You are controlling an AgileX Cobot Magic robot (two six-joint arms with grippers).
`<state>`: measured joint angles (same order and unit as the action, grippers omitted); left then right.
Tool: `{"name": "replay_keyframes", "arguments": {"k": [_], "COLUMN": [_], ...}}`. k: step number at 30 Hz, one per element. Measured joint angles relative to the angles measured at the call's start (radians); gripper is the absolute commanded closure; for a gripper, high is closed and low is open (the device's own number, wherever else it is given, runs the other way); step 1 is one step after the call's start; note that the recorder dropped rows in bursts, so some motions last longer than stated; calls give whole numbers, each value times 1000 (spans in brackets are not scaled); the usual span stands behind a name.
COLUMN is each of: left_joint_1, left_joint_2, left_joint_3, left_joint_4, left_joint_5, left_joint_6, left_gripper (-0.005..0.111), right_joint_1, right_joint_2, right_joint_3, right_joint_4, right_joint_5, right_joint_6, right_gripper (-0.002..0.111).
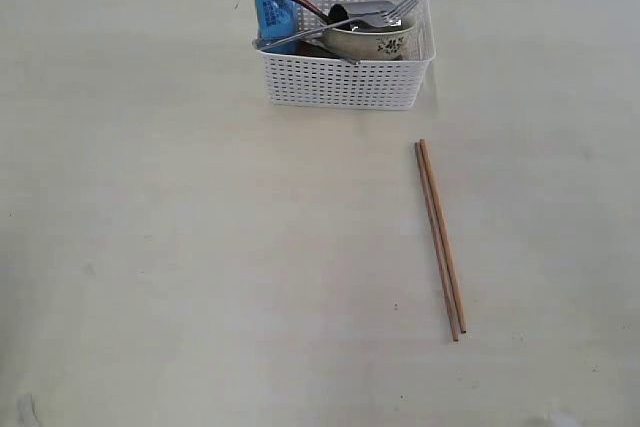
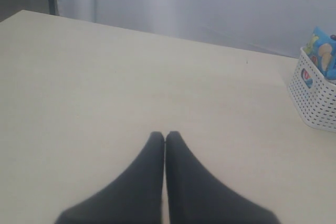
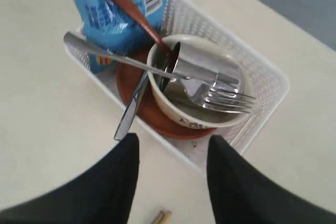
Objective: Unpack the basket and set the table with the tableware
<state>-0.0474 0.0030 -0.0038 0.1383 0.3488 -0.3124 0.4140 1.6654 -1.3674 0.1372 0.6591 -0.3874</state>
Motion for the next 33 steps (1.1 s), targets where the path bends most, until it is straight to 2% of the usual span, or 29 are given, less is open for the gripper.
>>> {"name": "replay_keyframes", "arguments": {"k": [5,14,22,26,33], "left_joint_1": [0,0,0,0,0], "left_joint_2": [0,0,0,0,0], "left_joint_3": [0,0,0,0,0], "left_joint_4": [0,0,0,0,0], "left_joint_5": [0,0,0,0,0], "left_joint_6": [0,0,0,0,0], "left_gripper": [106,106,106,106,106], "right_joint_1": [0,0,0,0,0], "right_joint_2": [80,134,211,258,299], "right_joint_3": [-113,-148,-149,-151,-151], "right_joint_4": [0,0,137,141,276], "right_joint_5": [134,157,75,71,4], "right_joint_6": [-149,-594,-895,-1072,-1208], "right_gripper": [67,67,67,67,67]}}
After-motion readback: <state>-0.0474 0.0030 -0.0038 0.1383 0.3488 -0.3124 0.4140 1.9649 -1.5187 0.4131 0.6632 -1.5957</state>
